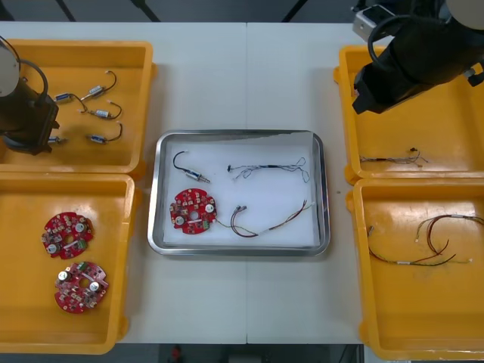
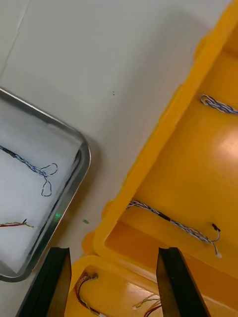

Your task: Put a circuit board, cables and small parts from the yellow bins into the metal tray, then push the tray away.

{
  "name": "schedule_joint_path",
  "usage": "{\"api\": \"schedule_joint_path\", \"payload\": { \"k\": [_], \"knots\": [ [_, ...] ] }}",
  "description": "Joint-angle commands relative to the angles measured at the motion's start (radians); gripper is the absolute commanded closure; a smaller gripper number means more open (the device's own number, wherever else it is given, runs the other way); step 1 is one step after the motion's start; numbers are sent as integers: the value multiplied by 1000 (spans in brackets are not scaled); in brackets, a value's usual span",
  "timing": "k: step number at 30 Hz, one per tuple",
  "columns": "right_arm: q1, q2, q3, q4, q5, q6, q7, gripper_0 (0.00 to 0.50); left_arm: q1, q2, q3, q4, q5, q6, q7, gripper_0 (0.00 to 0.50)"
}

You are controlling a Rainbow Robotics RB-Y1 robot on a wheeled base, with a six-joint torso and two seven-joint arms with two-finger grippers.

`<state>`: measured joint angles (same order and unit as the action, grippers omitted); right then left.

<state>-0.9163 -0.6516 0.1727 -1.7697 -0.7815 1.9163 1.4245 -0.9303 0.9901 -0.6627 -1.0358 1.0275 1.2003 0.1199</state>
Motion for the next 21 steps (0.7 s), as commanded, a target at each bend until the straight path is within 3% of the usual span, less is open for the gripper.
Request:
{"api": "schedule_joint_path", "payload": {
  "k": [1, 12, 17, 18, 20, 21],
  "knots": [
    [62, -68, -82, -76, 18, 4, -119, 0, 1, -7, -51, 10, -14, -30, -74, 0],
    [180, -149, -150, -142, 16, 4, -345, 0, -1, -28, -55, 71, -14, -70, -103, 0],
    [237, -166, -208, -149, 1, 4, -378, 0, 1, -39, -55, 85, -18, -87, -118, 0],
    [249, -169, -214, -152, -2, 4, -380, 0, 1, -39, -55, 85, -18, -85, -120, 23],
    [274, -184, -228, -157, -7, 4, -383, 0, -1, -42, -58, 85, -17, -87, -128, 197],
    [290, -191, -236, -160, -12, 4, -386, 0, 1, -42, -66, 85, -17, -88, -129, 347]
  ]
}}
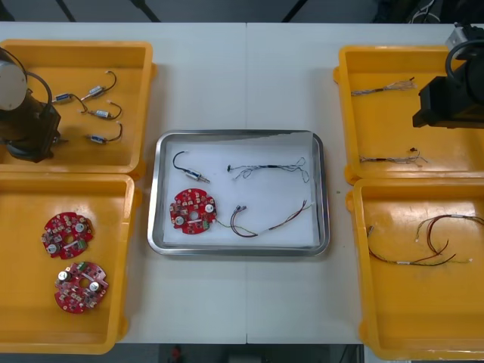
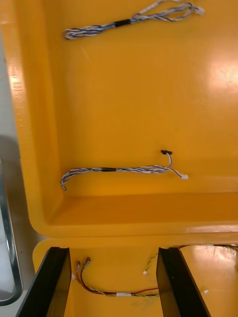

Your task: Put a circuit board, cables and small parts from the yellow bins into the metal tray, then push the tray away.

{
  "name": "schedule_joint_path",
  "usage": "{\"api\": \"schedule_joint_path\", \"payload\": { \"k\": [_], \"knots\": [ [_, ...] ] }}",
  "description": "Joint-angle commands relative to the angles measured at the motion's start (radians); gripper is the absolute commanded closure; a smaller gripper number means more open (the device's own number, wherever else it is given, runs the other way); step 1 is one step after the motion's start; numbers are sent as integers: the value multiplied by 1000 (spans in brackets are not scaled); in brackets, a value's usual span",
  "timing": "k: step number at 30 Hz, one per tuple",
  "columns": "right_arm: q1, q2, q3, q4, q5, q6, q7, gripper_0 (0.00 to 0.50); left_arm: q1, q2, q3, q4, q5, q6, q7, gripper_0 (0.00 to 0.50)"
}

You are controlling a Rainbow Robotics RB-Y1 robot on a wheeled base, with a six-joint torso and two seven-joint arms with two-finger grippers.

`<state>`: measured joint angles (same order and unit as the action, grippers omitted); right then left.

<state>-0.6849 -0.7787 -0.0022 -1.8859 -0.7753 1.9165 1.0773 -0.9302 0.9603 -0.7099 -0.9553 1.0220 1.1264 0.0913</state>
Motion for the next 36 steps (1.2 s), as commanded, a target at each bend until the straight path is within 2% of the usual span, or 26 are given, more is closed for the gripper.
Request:
{"api": "schedule_joint_path", "payload": {
  "k": [1, 3, 5, 12, 22, 31, 36],
  "knots": [
    [67, -67, -65, -47, -19, 3, -39, 0, 1, -12, -22, 4, -11, -16, -102, 395],
    [105, -76, -84, -62, -22, 3, -40, 0, -1, -12, -37, 4, -11, -33, -107, 472],
    [145, -82, -108, -87, -27, 3, -42, 0, 1, -12, -48, 4, -10, -50, -108, 500],
    [280, -83, -165, -176, -39, 3, -42, 0, -1, -12, -48, -2, -8, -50, -119, 500],
    [430, -82, -213, -318, -42, 3, -36, 0, -13, -9, -48, -25, -62, -31, -159, 500],
    [476, -77, -223, -351, -41, 3, -31, 0, -56, -9, -3, -46, -95, 130, -318, 500],
    [478, -65, -223, -351, -39, 3, -28, 0, -67, 3, 30, -122, -106, 211, -352, 500]
  ]
}}
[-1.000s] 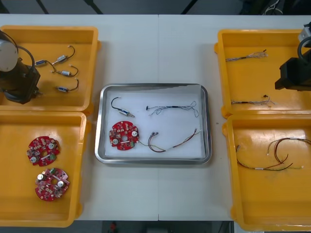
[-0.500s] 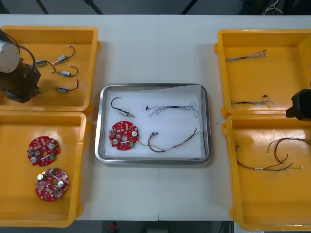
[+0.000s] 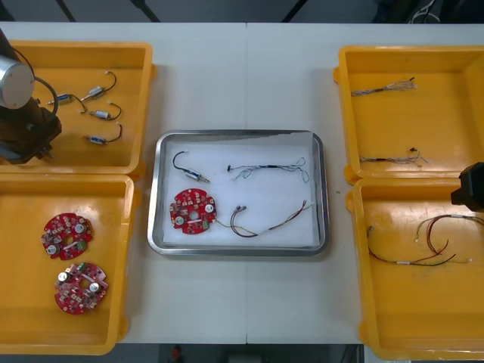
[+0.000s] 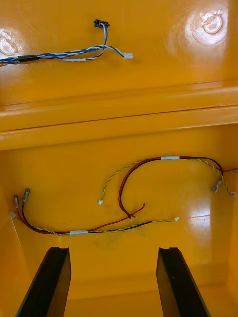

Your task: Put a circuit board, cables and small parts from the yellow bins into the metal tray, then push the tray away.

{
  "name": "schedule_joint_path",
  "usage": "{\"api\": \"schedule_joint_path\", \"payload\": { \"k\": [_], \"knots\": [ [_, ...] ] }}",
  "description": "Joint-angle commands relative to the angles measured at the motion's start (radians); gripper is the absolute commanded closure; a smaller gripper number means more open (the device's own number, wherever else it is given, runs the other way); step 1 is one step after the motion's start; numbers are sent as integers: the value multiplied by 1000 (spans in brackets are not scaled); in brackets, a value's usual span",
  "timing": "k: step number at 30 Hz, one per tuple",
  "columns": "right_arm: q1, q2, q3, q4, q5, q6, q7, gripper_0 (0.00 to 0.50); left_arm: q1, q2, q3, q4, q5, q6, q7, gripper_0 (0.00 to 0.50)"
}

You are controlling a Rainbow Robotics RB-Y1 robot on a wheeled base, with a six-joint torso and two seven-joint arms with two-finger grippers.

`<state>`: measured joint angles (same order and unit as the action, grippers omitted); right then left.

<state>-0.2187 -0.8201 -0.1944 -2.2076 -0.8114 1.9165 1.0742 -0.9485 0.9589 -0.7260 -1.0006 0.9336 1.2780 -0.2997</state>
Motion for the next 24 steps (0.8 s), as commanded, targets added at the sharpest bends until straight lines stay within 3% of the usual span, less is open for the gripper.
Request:
{"api": "schedule_joint_path", "payload": {
  "k": [1, 9, 17, 24],
  "knots": [
    [12, -22, -31, -29, -3, 3, -23, 0, -49, 6, 54, -92, -18, 73, 39, 500],
    [12, -21, -31, -30, -5, 3, -22, 0, -49, 24, 146, -216, -10, 190, 39, 500],
    [12, -21, -31, -30, -5, 3, -22, 0, -49, 54, 211, -386, 50, 317, 59, 500],
    [12, -21, -31, -30, -5, 3, -22, 0, -47, 70, 226, -509, 106, 360, 146, 500]
  ]
}}
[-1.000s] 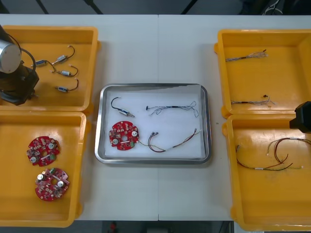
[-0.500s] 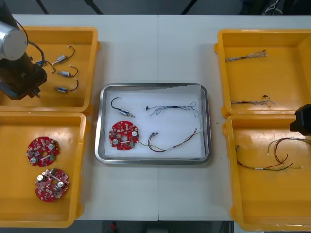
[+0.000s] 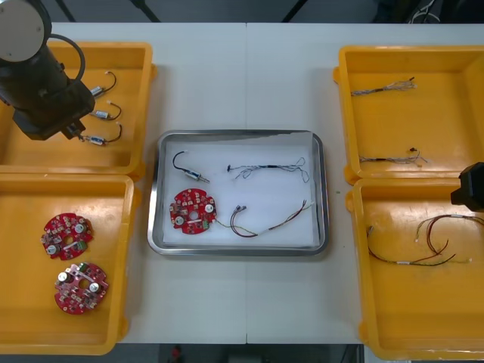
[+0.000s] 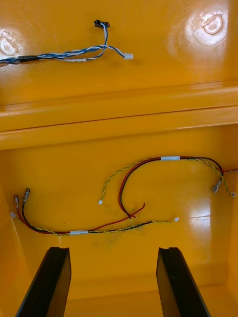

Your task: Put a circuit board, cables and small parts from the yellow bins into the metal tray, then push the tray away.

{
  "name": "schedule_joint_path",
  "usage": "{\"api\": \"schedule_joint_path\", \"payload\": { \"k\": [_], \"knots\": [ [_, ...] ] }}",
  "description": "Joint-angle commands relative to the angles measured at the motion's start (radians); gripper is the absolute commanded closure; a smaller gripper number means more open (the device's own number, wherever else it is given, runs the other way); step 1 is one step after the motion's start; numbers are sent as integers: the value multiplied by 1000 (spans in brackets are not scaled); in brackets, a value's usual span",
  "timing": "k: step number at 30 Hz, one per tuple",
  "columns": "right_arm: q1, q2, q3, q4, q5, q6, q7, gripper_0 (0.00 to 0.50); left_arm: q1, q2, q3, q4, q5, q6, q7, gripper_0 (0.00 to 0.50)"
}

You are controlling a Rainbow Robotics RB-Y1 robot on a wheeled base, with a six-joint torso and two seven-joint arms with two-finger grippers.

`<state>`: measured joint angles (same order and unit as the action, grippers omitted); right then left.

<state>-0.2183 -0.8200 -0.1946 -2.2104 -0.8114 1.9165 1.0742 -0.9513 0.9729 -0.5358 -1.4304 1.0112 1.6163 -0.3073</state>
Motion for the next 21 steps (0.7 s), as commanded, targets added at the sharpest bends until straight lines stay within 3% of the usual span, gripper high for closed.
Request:
{"api": "schedule_joint_path", "payload": {
  "k": [1, 13, 21],
  "knots": [
    [11, -21, -31, -28, -5, 3, -22, 0, -44, 56, 36, -90, 29, 24, 163, 500],
    [11, -21, -31, -28, -5, 3, -22, 0, -44, 52, 20, -300, 81, 63, 398, 500],
    [11, -21, -31, -28, -5, 3, -22, 0, -44, 15, -36, -420, 47, 63, 571, 500]
  ]
}}
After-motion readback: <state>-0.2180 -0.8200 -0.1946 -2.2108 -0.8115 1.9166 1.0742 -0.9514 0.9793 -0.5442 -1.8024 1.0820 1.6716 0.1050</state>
